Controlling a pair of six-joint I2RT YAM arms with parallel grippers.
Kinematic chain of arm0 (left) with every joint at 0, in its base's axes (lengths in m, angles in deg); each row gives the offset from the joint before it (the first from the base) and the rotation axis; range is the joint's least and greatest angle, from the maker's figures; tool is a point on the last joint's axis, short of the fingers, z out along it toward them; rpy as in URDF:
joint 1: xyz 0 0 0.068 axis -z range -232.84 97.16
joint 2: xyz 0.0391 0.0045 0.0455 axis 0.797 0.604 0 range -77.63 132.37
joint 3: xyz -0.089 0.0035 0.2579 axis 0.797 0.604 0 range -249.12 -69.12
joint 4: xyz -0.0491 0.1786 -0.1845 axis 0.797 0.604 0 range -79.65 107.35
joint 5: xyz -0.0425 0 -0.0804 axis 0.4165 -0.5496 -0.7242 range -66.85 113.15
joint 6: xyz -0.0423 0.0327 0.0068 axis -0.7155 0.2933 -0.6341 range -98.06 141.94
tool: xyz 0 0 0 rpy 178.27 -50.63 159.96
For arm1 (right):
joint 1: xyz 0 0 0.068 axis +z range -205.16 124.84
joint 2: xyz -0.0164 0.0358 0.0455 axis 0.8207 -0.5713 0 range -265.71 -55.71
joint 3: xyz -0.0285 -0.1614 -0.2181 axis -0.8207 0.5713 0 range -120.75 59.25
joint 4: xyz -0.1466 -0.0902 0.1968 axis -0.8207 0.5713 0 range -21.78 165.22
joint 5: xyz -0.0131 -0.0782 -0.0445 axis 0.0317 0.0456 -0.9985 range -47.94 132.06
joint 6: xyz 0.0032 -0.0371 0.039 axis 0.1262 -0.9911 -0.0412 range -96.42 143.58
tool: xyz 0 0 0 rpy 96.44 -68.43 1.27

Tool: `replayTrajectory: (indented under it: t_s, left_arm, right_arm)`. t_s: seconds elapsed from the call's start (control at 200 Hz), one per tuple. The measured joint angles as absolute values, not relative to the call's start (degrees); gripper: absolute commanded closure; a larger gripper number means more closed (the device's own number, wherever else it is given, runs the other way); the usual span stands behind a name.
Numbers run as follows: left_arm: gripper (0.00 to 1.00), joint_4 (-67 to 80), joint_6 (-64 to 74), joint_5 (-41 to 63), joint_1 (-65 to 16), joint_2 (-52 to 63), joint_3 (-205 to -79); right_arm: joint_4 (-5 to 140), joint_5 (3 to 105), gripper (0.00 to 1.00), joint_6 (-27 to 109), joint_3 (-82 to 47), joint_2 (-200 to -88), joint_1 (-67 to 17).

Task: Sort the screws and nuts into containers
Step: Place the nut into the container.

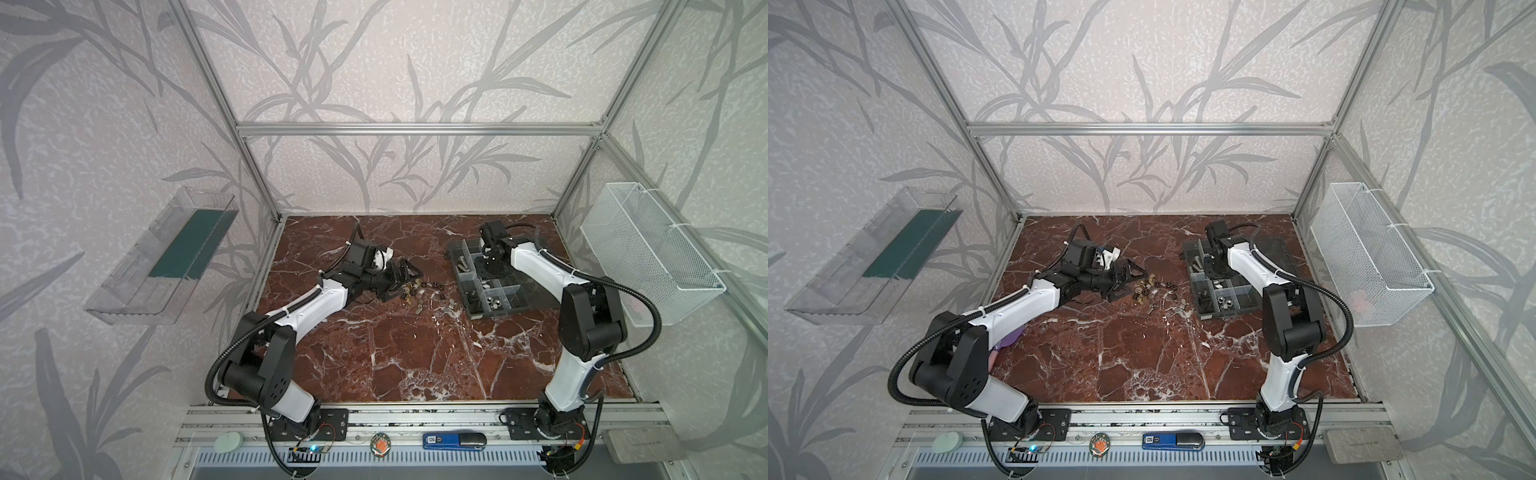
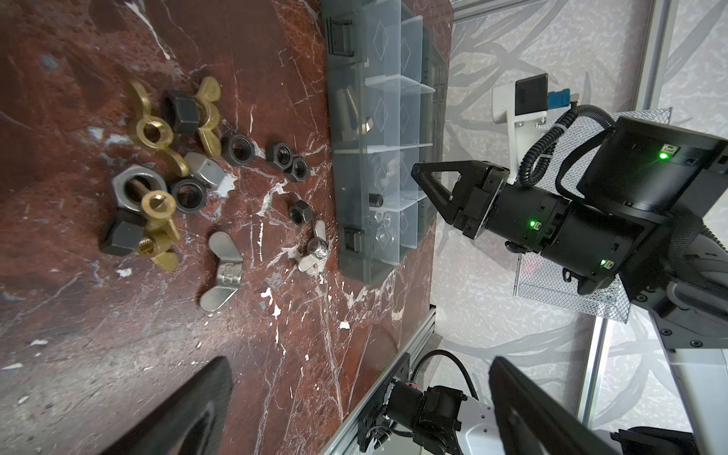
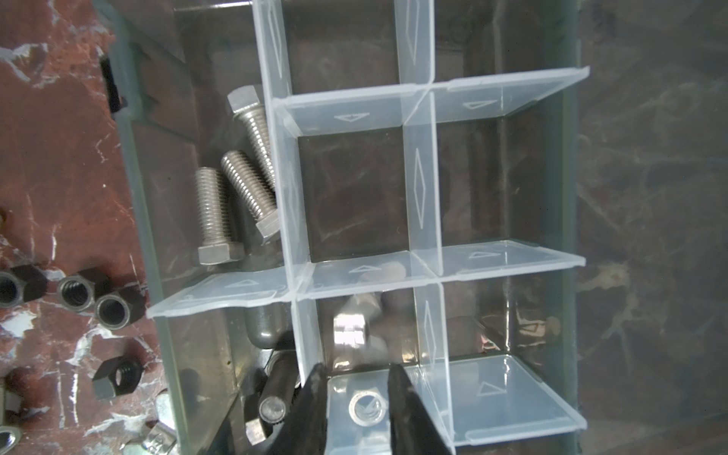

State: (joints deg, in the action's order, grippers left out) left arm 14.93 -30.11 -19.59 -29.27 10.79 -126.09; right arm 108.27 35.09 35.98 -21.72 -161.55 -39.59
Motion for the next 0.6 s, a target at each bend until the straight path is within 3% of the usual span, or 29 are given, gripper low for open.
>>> replayTrajectory:
  t_s: [0.42,0.6]
  left_arm:
    - [0.0,16.26,-29.47,-18.98,-29.27,10.79,-126.29]
    - [0.01,16.35,-29.26,-18.83,-29.42,10.68,-126.29]
  right_arm:
    - [108.53,36.08,0.6,35.9,-22.02,-160.18,-38.54]
    - [108.75,36.03,0.57,35.61,-25.41,-158.71,-32.63]
